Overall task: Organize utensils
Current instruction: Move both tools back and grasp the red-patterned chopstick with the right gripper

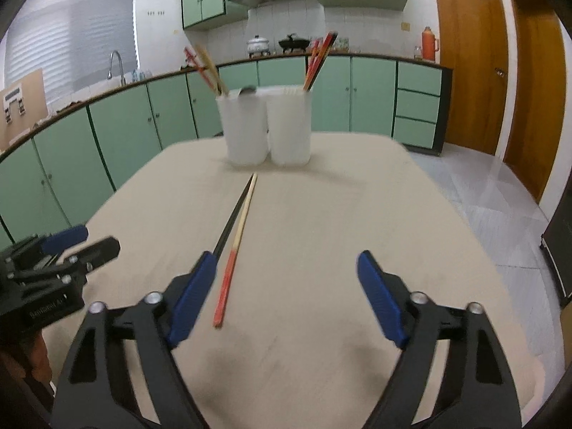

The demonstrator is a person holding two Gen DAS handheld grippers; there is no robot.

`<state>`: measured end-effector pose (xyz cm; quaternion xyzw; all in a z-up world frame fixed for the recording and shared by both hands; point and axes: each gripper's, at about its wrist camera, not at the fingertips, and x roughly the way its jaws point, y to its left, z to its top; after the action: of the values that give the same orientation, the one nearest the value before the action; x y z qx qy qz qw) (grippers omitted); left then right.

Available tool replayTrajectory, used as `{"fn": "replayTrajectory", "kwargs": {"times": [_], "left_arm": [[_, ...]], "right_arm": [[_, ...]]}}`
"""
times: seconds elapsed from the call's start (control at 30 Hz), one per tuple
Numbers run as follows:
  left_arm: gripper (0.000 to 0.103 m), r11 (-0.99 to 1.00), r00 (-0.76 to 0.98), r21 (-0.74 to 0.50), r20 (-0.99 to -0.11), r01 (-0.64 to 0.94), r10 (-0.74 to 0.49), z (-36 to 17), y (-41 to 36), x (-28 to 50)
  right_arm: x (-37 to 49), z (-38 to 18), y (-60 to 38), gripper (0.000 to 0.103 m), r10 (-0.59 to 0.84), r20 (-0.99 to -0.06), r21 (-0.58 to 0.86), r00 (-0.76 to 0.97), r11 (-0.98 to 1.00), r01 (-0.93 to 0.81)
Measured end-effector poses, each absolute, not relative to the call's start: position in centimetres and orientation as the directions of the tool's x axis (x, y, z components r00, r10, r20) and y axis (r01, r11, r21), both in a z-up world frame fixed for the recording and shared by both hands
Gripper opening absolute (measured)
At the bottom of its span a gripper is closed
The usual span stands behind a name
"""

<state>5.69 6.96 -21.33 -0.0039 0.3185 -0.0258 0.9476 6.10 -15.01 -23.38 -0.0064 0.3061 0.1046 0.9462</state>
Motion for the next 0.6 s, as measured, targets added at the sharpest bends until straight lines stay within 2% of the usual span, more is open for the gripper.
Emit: {"fn": "replayTrajectory", "kwargs": {"times": [0.47,0.6], "left_arm": [[0.066,0.999,0.793,-0.025,-0.608,0.028,-0.037,-22.3,7.9,4.8],[0.066,0.999,0.793,-0.029,-0.609,0.027,-0.039,-22.3,8.0,4.9]], "right_arm": [[6.1,-26.3,-11.7,0.040,0.200,-0.678,0.020,0.707,0.967,-0.255],[6.2,-26.5,-11.3,0.037,0.192,-0.683,-0.001,0.704,0.965,-0.263]]}}
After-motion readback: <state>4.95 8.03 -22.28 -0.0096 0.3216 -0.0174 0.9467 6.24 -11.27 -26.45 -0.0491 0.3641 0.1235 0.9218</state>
